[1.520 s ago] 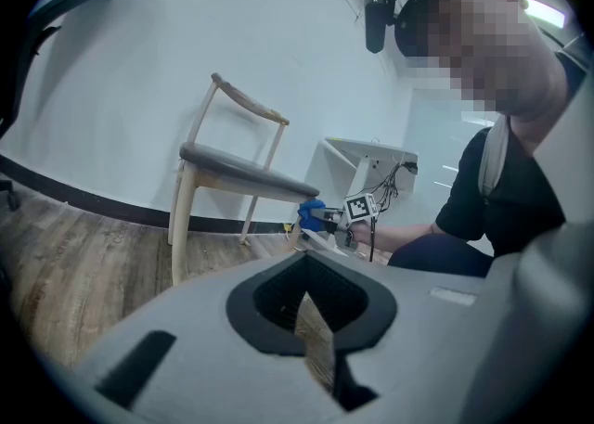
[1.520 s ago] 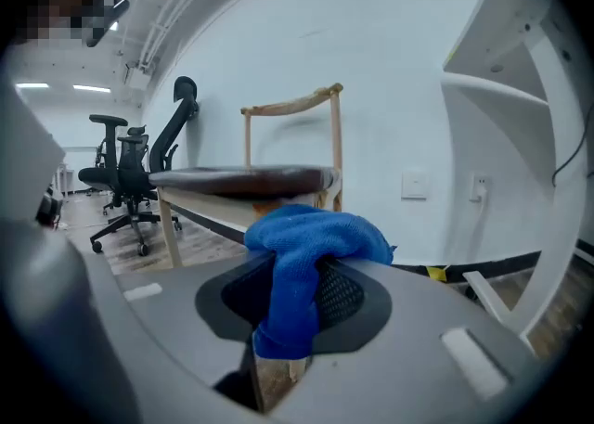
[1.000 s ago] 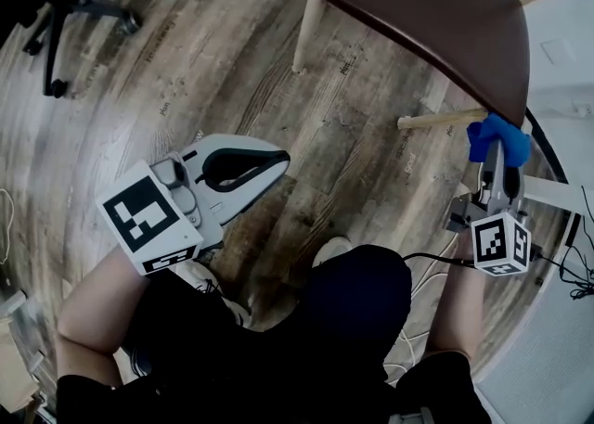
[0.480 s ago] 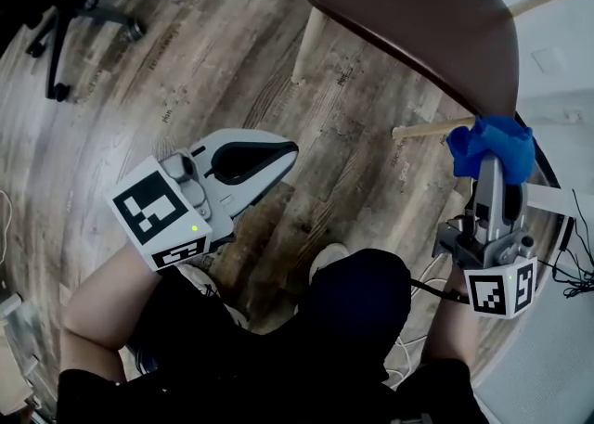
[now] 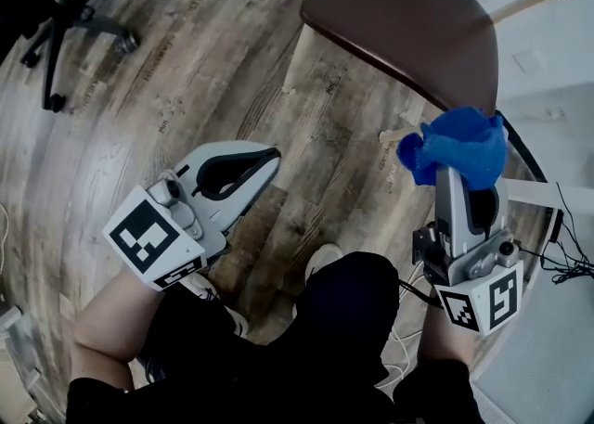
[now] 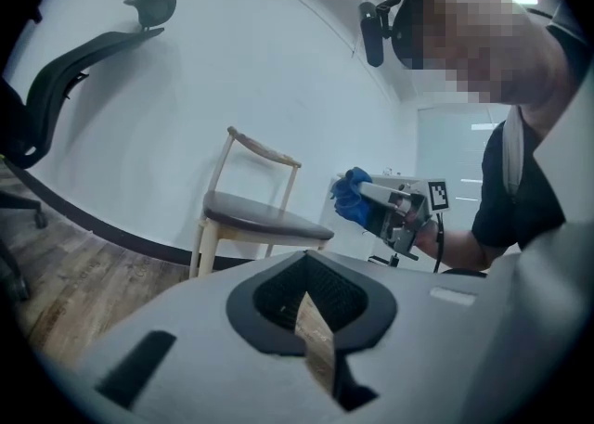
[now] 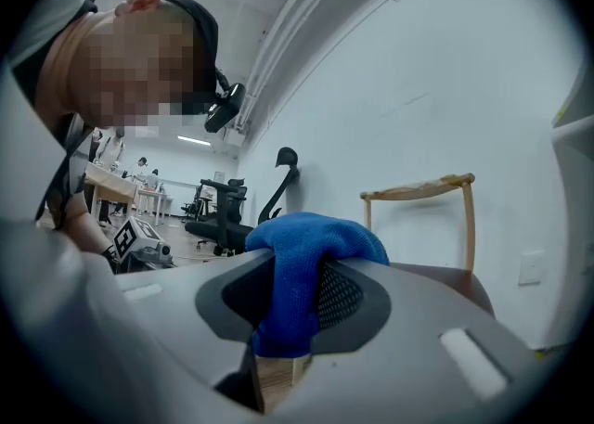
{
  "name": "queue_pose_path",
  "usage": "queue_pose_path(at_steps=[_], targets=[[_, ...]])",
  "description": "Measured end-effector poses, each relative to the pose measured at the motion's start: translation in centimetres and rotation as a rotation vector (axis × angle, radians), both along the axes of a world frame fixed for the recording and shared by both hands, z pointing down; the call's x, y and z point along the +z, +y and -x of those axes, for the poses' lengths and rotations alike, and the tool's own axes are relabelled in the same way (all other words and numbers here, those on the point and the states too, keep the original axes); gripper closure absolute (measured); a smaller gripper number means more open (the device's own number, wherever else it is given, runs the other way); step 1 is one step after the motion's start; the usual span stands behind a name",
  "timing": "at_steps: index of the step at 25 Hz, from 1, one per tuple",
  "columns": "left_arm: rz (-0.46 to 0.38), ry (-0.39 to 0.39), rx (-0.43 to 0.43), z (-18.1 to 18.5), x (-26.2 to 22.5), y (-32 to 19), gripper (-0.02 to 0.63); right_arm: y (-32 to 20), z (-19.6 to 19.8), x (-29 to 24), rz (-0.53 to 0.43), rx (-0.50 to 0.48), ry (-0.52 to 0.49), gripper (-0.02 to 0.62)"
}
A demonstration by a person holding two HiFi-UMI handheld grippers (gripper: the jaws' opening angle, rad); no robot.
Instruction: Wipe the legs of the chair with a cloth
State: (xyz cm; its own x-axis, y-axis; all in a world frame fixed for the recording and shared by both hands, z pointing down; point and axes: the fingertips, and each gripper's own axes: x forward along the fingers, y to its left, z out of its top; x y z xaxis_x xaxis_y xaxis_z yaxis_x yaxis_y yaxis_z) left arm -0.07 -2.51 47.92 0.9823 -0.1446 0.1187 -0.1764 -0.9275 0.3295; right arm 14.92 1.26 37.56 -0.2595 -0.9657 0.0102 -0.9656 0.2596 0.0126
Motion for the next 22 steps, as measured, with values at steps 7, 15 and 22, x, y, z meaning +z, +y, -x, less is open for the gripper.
queue_pose_path(at_steps=[7, 15, 22], targets=[[-0.072, -0.053, -0.163, 2.5, -6.0, 0.7, 0.600, 0.9, 2.4, -4.2, 0.188, -0.025, -0.107, 0.492], [0.000, -0.171, -0.138, 6.0, -19.7, 4.8, 0.598, 3.1, 6.7, -16.6, 0.326, -0.111, -0.168, 0.492], [0.031, -0.210, -0.095, 6.4, -32.4, 7.8, 0.598, 5.9, 9.6, -26.7, 0.419, -0.161, -0.263, 0.492]])
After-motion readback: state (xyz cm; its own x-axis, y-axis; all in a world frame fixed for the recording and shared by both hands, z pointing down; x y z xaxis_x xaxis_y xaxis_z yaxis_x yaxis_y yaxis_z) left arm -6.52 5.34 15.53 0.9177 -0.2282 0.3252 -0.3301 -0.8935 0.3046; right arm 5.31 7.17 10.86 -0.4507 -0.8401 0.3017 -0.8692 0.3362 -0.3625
